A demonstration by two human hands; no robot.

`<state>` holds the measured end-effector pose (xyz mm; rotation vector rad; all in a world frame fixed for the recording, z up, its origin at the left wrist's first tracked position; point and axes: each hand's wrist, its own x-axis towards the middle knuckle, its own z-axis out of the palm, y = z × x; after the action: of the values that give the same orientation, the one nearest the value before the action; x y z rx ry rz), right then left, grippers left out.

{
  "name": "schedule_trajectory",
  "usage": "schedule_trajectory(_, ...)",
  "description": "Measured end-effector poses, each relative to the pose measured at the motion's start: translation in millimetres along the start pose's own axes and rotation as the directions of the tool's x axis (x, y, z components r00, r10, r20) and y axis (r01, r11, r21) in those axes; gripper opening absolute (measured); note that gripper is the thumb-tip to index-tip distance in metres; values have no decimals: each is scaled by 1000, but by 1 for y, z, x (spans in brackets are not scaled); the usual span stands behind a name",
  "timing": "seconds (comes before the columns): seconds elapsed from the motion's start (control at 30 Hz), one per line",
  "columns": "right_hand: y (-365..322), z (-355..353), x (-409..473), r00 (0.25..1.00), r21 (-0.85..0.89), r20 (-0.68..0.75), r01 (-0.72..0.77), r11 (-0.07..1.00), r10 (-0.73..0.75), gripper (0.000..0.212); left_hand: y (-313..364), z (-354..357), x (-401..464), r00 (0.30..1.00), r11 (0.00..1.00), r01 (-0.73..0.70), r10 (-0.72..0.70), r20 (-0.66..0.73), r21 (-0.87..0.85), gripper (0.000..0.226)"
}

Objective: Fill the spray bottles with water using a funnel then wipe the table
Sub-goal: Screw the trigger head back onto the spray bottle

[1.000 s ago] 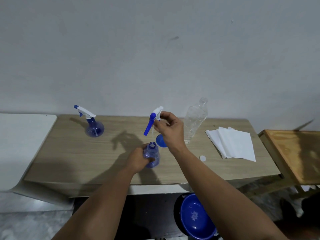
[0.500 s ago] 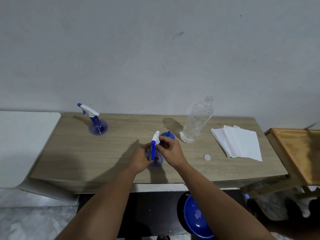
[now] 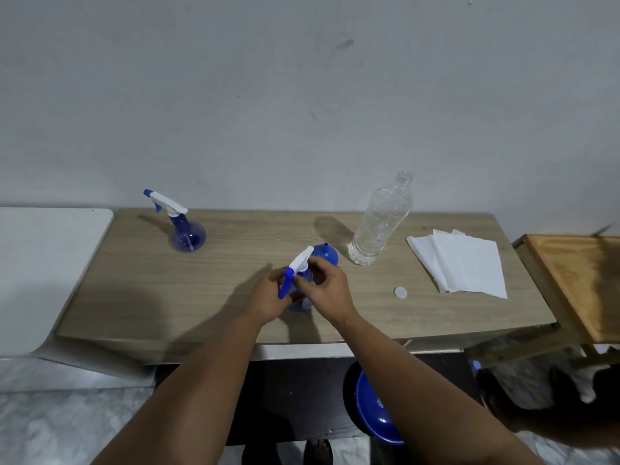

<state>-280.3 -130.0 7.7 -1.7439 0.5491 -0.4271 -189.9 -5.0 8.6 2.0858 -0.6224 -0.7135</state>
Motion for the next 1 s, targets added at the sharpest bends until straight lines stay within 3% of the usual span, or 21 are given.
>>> schedule_trajectory(0.07,1,-2,1,999,15,-20,-34,999,35,24,0,0,0,1000,1000,-6,6,2,6,32)
schedule_trajectory(0.27,0,-1,-1,998,58,-17,-56,997,57,43,-2,-1,-1,999,998,-52,53,-11,23,25)
schedule_trajectory(0.4,4,-3,0,996,47,-41,-82,996,84,27,3,-1,-3,998,997,-61,61,-6,39,37)
schedule_trajectory(0.57,2,-2,-3,999,47,5,-50,998,50,52,6,-1,-4,997,993,-74,77,-31,96,26)
schedule_trajectory(0.67,7,-3,-3,999,15,-14,-36,999,36,26,8,-2,-6,997,994,-72,74,-13,84,27)
schedule_trajectory(0.87,3,-4,-2,1000,1,15,-27,1000,27,41,5,0,-5,997,997,-60,62,-35,56,31)
schedule_trajectory(1.0,1,-2,4,999,-70,11,-42,997,43,17,5,0,-5,999,1000,-13,14,-42,26,37)
